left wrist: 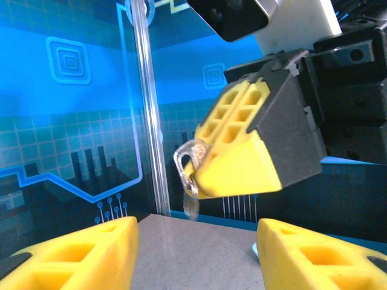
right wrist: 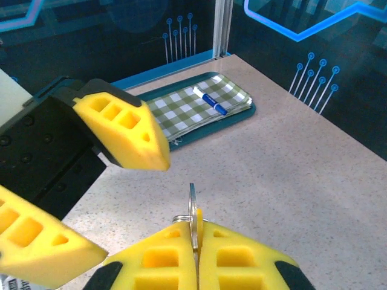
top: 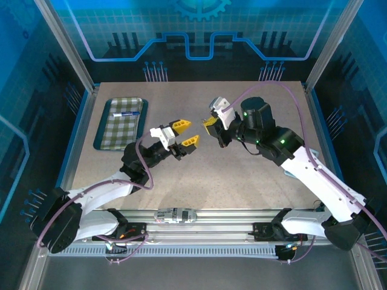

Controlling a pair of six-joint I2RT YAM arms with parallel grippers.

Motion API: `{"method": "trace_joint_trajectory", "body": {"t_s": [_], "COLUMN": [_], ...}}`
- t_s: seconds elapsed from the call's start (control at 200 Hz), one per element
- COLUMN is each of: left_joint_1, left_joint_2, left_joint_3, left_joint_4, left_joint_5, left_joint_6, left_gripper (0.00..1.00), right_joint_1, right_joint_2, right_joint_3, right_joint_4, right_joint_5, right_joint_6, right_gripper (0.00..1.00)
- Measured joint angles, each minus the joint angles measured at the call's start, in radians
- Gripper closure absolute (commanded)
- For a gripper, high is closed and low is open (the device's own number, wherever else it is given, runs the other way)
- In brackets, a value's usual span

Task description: Remove the keys from the keyring

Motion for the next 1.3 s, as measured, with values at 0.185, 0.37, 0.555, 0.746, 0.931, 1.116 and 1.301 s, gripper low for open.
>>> {"method": "trace_joint_trajectory", "body": {"t_s": [0.185, 0.37, 0.555, 0.746, 0.931, 1.116, 1.301], "left_joint_1": [0.0, 0.001, 0.001, 0.001, 0.001, 0.001, 0.002], "left_joint_2": [0.029, 0.077, 0.137, 0.158, 0.17, 0.183, 0.185], "left_joint_3": [-0.011, -0.017, -0.017, 0.003, 0.042, 0.058, 0.058], "left_joint_4": [0.048, 0.124, 0.201, 0.22, 0.233, 0.24, 0.241], "left_joint_5": [-0.006, 0.012, 0.039, 0.065, 0.082, 0.106, 0.114], "left_joint_6": [0.0, 0.001, 0.003, 0.003, 0.003, 0.003, 0.001], "left_gripper": [0.45, 0.48, 0.51, 0.51, 0.58, 0.77, 0.98], "right_joint_1": [-0.002, -0.005, -0.009, -0.014, -0.016, -0.022, -0.028], "right_joint_2": [0.0, 0.0, 0.0, 0.001, 0.004, 0.008, 0.008], "right_joint_3": [0.003, 0.012, 0.012, 0.017, 0.017, 0.018, 0.018], "right_joint_4": [-0.011, -0.011, -0.01, -0.009, -0.005, 0.011, 0.015], "right_joint_5": [-0.041, -0.079, -0.12, -0.153, -0.179, -0.184, -0.189], "right_joint_6": [0.009, 0.025, 0.049, 0.067, 0.076, 0.079, 0.086], "right_gripper": [1.0, 1.0, 1.0, 1.0, 1.0, 1.0, 1.0]}}
